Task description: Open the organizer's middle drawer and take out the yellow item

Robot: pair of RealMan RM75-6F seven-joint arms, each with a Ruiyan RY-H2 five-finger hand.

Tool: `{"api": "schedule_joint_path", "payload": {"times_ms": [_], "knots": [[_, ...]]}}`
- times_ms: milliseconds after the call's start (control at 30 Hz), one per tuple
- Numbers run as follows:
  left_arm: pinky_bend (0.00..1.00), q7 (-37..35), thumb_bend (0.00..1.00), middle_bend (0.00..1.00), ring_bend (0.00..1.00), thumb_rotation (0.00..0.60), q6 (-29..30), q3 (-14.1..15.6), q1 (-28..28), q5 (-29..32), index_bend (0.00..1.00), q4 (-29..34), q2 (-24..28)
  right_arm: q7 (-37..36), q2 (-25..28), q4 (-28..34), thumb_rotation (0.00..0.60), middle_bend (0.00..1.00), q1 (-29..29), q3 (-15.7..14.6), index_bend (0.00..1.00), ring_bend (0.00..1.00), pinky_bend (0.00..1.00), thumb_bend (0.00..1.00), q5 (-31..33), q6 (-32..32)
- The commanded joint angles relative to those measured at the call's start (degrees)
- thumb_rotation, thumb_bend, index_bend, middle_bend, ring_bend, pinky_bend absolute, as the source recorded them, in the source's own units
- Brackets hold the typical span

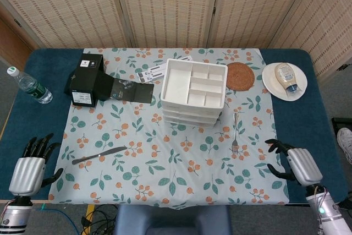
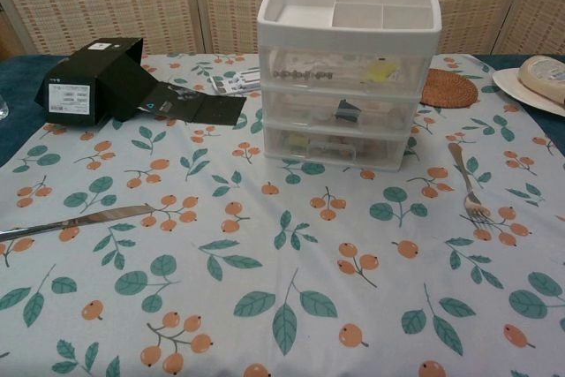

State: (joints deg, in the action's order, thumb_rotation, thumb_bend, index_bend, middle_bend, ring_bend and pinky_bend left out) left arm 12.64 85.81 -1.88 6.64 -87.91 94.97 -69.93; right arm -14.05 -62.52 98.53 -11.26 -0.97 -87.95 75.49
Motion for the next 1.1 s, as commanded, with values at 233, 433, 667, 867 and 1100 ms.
{"api": "schedule_joint_path", "payload": {"times_ms": [233, 433, 667, 867, 1100], "knots": [[0.08, -1.22, 0.22, 0.11, 0.13, 0.600, 0.97, 0.31, -0.86, -0.01, 0.23, -0.78, 0.39, -13.99, -0.01, 7.94, 0.600, 0.70, -9.79, 2.57, 0.16, 0.88, 0.99, 0.42, 8.59, -20.09], [0.08, -1.89, 0.22, 0.11, 0.13, 0.600, 1.58, 0.37, -1.36, -0.03, 0.23, -1.08, 0.82, -16.47, -3.95, 7.38, 0.600, 0.75, -13.43, 5.08, 0.06, 0.93, 1.00, 0.48, 12.98, -25.63], [0.08, -2.48, 0.22, 0.11, 0.13, 0.600, 1.73, 0.36, -1.47, -0.27, 0.23, -1.31, 0.97, -18.40, -9.14, 5.60, 0.600, 0.76, -16.42, 8.16, 0.00, 0.95, 1.00, 0.52, 16.82, -28.71], [0.08, -2.79, 0.22, 0.11, 0.13, 0.600, 1.92, 0.31, -1.62, -0.34, 0.23, -1.58, 1.15, -19.34, -12.87, 4.64, 0.600, 0.76, -18.01, 10.49, 0.00, 0.95, 1.00, 0.53, 18.29, -29.06], [0.08, -3.19, 0.22, 0.11, 0.13, 0.600, 1.77, 0.27, -1.64, -0.29, 0.23, -1.86, 1.23, -19.87, -16.47, 3.49, 0.600, 0.76, -19.26, 13.25, 0.00, 0.95, 1.00, 0.53, 20.14, -28.01]]}}
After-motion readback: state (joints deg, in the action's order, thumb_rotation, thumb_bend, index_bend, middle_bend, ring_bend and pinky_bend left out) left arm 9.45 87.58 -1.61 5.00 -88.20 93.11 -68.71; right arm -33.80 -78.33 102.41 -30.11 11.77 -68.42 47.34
